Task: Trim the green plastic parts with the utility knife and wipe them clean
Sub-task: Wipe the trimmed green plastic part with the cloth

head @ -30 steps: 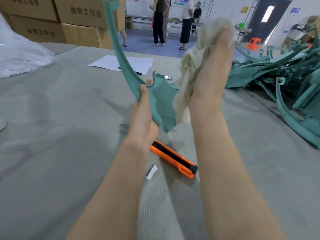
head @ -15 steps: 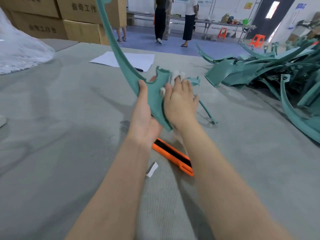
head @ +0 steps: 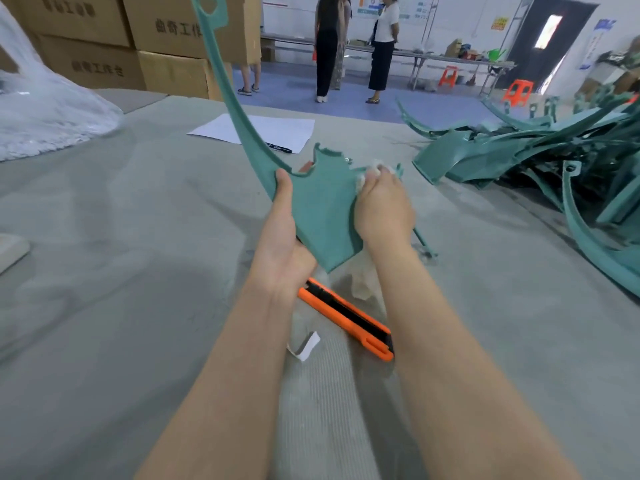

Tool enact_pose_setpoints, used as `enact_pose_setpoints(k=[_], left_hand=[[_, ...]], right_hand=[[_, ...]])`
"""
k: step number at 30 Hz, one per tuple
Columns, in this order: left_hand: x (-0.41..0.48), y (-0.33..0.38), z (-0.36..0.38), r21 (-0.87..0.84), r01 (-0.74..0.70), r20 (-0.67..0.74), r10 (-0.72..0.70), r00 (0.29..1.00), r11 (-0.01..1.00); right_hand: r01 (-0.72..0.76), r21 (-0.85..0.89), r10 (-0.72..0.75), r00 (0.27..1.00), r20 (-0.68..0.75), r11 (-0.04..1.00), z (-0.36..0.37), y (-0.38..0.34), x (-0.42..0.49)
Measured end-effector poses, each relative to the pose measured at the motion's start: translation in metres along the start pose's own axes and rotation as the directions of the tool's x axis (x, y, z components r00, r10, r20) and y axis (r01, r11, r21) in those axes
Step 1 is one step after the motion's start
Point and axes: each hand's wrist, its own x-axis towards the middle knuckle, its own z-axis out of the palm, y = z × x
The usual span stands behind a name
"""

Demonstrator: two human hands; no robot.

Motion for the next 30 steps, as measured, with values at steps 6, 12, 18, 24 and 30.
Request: enact_pose_setpoints(k=[6, 12, 18, 24, 30], left_hand=[[0.002, 0.012, -0.012, -0.057, -0.145, -0.138, 0.136, 0.981, 0.988], [0.005, 0.005, -0.013, -0.06, -0.2, -0.093, 0.194, 0.977, 0.978], [0.001, 0.003, -0.006, 0.002, -0.199, -0.027, 0.199, 0.98, 0.98], [-0.004, 0.001, -0.005, 0.141, -0.074, 0.017, 0.072, 0.997, 0.987], [-0.004, 0.001, -0.002, 0.238, -0.045, 0.003, 0.045, 0.999, 0.97]], right_hand=[[-0.284, 0.549, 0.364, 0.93, -0.041, 0.786, -0.006, 0.045, -0.017], [-0.392, 0.895, 0.415, 0.865, 0.281, 0.213, -0.028, 0.026, -0.02], [-0.296, 0.899, 0.061, 0.954, 0.292, 0.323, -0.02, -0.001, -0.039], [-0.038, 0.791, 0.143, 0.988, -0.064, 0.611, -0.023, 0.008, -0.033], [-0.166, 0.702, 0.212, 0.977, 0.021, 0.693, -0.032, 0.026, -0.024]])
